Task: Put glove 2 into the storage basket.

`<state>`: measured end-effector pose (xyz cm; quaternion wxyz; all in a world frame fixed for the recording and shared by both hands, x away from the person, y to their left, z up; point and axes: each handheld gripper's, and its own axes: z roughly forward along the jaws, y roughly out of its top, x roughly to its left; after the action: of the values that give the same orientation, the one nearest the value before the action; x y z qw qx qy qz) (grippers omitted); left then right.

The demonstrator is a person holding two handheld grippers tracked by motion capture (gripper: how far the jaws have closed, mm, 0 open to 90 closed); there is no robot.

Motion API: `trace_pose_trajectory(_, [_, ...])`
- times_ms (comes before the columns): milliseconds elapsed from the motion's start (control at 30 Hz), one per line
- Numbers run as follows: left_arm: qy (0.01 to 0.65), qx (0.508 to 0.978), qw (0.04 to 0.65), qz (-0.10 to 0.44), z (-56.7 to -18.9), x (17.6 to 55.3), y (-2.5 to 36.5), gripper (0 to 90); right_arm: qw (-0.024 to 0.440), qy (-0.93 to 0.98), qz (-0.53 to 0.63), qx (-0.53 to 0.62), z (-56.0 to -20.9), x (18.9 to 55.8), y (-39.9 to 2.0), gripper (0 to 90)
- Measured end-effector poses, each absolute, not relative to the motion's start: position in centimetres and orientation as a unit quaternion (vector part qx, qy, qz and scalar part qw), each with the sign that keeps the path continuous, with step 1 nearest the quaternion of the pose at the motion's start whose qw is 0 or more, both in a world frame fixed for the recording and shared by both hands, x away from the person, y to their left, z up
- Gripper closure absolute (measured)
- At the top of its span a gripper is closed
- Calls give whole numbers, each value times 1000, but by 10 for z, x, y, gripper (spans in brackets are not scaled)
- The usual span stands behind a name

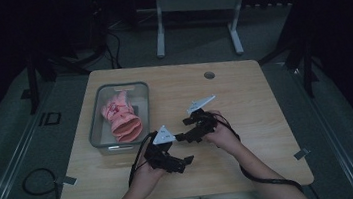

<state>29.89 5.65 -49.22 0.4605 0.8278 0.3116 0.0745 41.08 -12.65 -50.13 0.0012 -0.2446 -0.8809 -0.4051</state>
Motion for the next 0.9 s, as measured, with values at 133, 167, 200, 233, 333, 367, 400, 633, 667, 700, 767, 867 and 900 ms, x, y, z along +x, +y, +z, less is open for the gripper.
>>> trace_pose_trajectory(133, [306, 830, 461, 64, -502, 298, 52, 18, 4, -880, -406, -245, -511, 407, -131, 156])
trace_pose_trajectory(167, [303, 833, 459, 63, -504, 298, 51, 18, 5, -880, -408, -244, -513, 406, -131, 152])
trace_pose_trajectory(200, [301, 834, 458, 62, -507, 298, 50, 18, 7, -880, -408, -243, -516, 405, -132, 152])
trace_pose_trajectory(233, [296, 836, 457, 66, -510, 298, 50, 18, 7, -881, -408, -240, -518, 404, -133, 151])
trace_pose_trajectory(333, [289, 838, 456, 79, -517, 297, 49, 18, 8, -881, -408, -238, -525, 401, -133, 145])
trace_pose_trajectory(367, [290, 839, 454, 79, -520, 298, 49, 18, 7, -882, -408, -236, -527, 400, -134, 144])
trace_pose_trajectory(400, [289, 840, 452, 77, -524, 298, 50, 18, 4, -883, -407, -233, -529, 399, -134, 144])
trace_pose_trajectory(633, [280, 841, 457, 70, -533, 292, 49, 18, -11, -887, -397, -234, -540, 397, -140, 142])
trace_pose_trajectory(667, [280, 843, 455, 69, -534, 291, 49, 18, -11, -887, -398, -235, -541, 398, -141, 142])
trace_pose_trajectory(700, [279, 844, 452, 71, -536, 290, 48, 17, -12, -887, -397, -236, -542, 398, -142, 142])
trace_pose_trajectory(767, [284, 847, 445, 69, -540, 290, 49, 18, -11, -885, -400, -238, -544, 398, -145, 142])
trace_pose_trajectory(867, [289, 844, 446, 69, -543, 290, 51, 18, -14, -884, -400, -241, -548, 397, -147, 143])
trace_pose_trajectory(900, [292, 844, 445, 71, -543, 290, 52, 17, -13, -884, -400, -242, -549, 396, -147, 143])
